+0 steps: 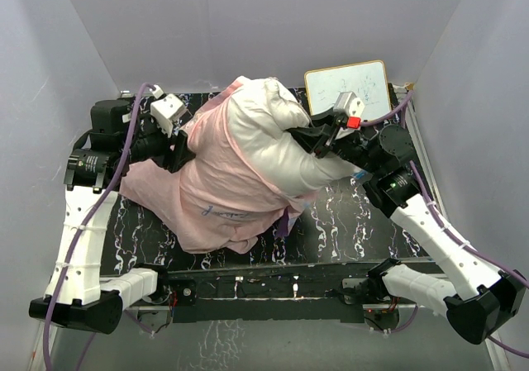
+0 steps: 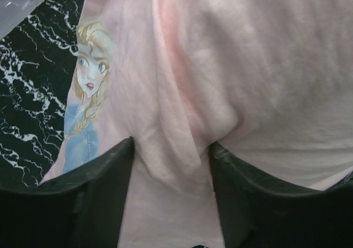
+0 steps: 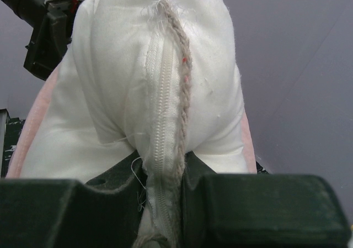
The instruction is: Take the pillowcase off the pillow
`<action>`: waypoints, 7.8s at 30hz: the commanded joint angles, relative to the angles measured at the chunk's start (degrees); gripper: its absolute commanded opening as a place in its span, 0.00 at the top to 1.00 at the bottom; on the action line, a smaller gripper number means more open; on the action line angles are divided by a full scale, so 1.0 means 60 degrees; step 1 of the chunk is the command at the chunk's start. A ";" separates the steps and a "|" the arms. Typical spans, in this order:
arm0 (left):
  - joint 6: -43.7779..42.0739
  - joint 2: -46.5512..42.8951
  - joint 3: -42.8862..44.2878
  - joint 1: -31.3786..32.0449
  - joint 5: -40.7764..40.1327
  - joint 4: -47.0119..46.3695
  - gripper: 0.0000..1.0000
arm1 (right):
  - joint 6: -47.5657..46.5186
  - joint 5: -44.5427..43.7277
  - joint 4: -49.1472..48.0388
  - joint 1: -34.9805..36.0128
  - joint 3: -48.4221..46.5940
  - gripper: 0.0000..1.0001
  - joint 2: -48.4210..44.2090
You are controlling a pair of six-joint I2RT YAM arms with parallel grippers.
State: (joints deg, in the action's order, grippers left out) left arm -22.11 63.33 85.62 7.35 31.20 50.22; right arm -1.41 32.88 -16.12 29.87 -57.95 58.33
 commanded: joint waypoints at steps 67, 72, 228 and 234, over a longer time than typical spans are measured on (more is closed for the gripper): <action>-0.3488 0.4817 -0.3514 -0.3943 0.0417 -0.4292 0.03 | 0.2685 -0.3990 0.2494 -0.1715 0.0534 0.92 -0.0200; -0.3759 0.5864 -0.3205 -0.3950 0.0015 -0.4519 0.31 | 0.2946 -0.3515 0.2642 -0.1712 0.0292 0.92 -0.0283; -0.6270 0.5178 -0.3801 -0.7188 -0.1146 -0.4996 1.00 | 0.2067 -0.6447 -0.1845 -0.3691 -0.4199 0.92 -0.0419; -0.6120 0.5016 -0.4103 -0.7187 -0.1536 -0.5559 1.00 | 0.1791 -0.8021 -0.1433 -0.3691 -0.4372 0.92 -0.0449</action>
State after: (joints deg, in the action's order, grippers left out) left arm -58.19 95.39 61.23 -34.79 28.53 21.04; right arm 12.93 1.43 -10.24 8.80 -78.32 57.60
